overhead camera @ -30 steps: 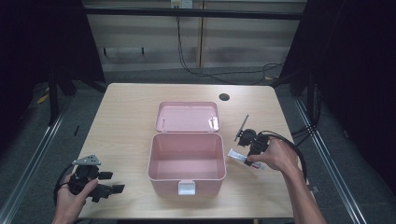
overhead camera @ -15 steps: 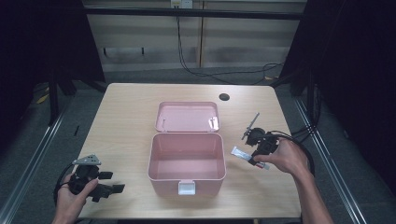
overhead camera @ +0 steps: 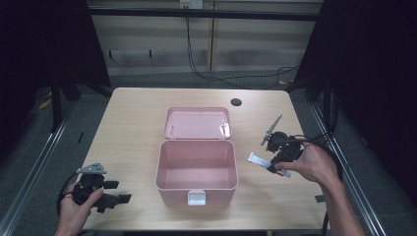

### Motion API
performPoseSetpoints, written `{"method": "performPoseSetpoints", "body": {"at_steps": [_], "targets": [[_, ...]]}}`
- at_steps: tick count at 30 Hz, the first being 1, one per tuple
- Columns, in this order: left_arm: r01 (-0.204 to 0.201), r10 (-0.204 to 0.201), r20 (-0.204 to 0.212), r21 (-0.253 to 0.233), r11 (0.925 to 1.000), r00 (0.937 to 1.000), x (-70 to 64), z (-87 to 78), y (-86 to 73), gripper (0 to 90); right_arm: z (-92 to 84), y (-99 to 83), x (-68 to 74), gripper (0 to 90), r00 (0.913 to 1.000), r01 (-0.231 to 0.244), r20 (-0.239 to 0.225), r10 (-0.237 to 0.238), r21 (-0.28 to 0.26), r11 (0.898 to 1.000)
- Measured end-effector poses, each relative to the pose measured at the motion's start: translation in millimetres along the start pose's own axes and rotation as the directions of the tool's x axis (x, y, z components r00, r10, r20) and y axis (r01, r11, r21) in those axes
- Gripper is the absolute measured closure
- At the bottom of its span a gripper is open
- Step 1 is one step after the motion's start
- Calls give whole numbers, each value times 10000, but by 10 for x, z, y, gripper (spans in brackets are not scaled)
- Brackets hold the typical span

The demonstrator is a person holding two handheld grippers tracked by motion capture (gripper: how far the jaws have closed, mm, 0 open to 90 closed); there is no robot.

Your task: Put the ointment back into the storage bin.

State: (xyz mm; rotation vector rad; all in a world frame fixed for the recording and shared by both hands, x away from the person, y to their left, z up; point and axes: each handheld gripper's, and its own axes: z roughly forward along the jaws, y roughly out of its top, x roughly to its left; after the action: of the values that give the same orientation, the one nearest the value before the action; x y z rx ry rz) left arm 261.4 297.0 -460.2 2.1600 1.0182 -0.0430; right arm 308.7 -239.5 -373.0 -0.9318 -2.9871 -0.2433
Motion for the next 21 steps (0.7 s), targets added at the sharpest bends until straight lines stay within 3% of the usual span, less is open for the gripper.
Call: {"method": "performPoseSetpoints", "body": {"at_steps": [16,21], "targets": [[-39,39,-45,10,10000,10000,-4,-8,4,183,-394,61,132,719,9984,434,397,-411,-589,9973],[-30,30,-27,6,10000,10000,-4,-6,5,183,-510,139,214,719,9954,787,586,-753,-590,9951]]}}
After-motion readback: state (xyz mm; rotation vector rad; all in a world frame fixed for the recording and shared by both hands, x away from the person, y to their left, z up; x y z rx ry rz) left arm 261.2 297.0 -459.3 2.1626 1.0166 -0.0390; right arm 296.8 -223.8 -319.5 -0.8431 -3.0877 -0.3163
